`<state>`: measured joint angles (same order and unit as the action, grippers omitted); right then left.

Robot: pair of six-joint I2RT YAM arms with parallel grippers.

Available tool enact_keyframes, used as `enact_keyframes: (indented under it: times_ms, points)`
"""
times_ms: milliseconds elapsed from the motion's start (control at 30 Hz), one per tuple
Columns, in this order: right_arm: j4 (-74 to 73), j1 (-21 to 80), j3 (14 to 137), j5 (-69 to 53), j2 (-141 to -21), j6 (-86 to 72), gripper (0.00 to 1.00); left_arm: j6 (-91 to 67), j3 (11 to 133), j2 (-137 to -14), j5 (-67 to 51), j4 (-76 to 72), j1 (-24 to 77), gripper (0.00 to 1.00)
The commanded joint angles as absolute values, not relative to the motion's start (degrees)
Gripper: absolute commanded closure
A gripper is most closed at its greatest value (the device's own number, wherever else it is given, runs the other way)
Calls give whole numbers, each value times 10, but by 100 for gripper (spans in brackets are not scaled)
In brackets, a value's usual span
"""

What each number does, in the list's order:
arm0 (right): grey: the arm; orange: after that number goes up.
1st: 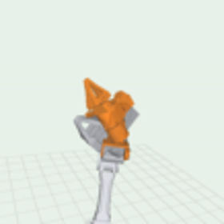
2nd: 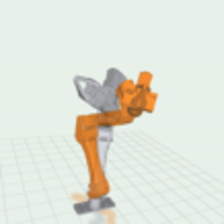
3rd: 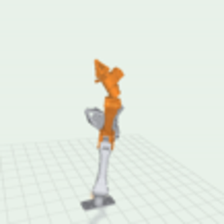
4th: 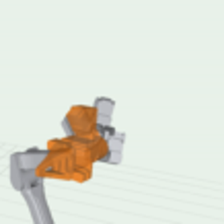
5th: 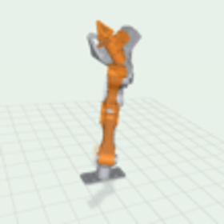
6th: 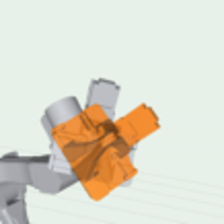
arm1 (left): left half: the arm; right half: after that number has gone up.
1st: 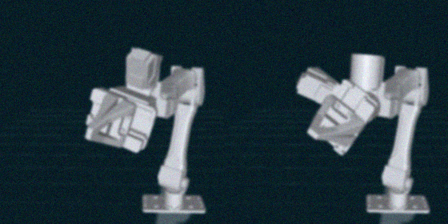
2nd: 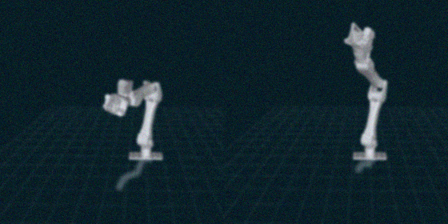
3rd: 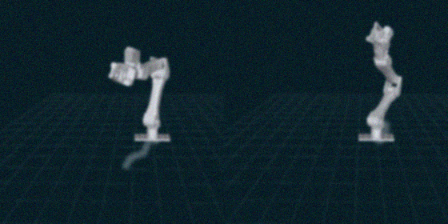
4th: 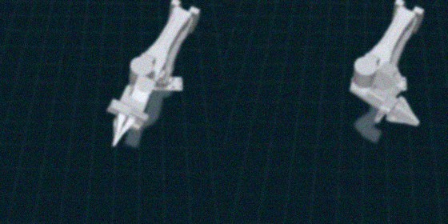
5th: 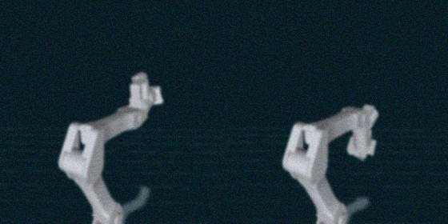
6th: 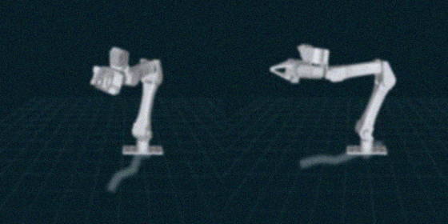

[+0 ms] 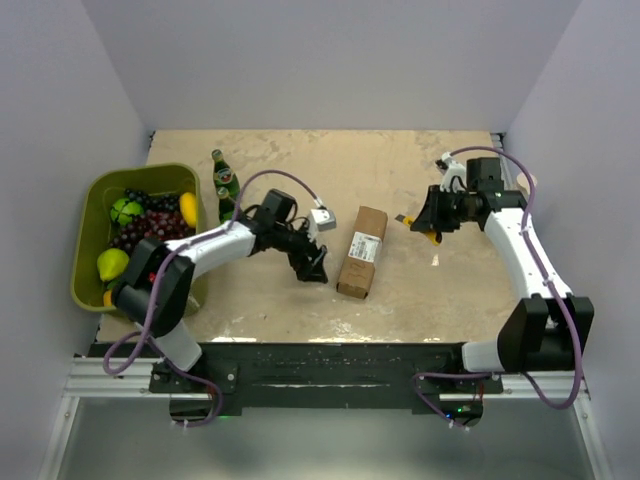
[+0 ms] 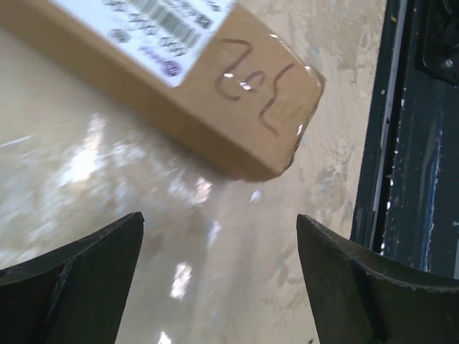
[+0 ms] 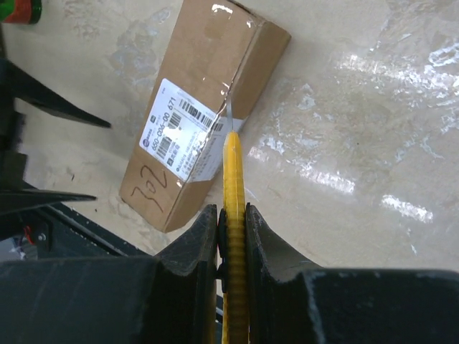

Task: Unpack the express box
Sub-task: Cut the express box at the center of the board.

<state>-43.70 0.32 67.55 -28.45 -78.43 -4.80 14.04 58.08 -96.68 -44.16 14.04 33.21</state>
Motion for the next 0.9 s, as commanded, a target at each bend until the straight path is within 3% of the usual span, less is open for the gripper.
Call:
enact_keyframes:
  times_ms: [0,233,400,867]
  points:
    - [-408,2,719,-323,-825,-96,100,196,634,-920,-413,193,300,0]
    - [-373,2,711,-314,-847,-176,100,-89,852,-1092,-295,112,312,0]
    - [-368,2,718,-287,-862,-203,100,-158,875,-1153,-263,98,335,1]
    - [-352,22,699,-242,-871,-202,100,-220,837,-1190,-256,104,350,18]
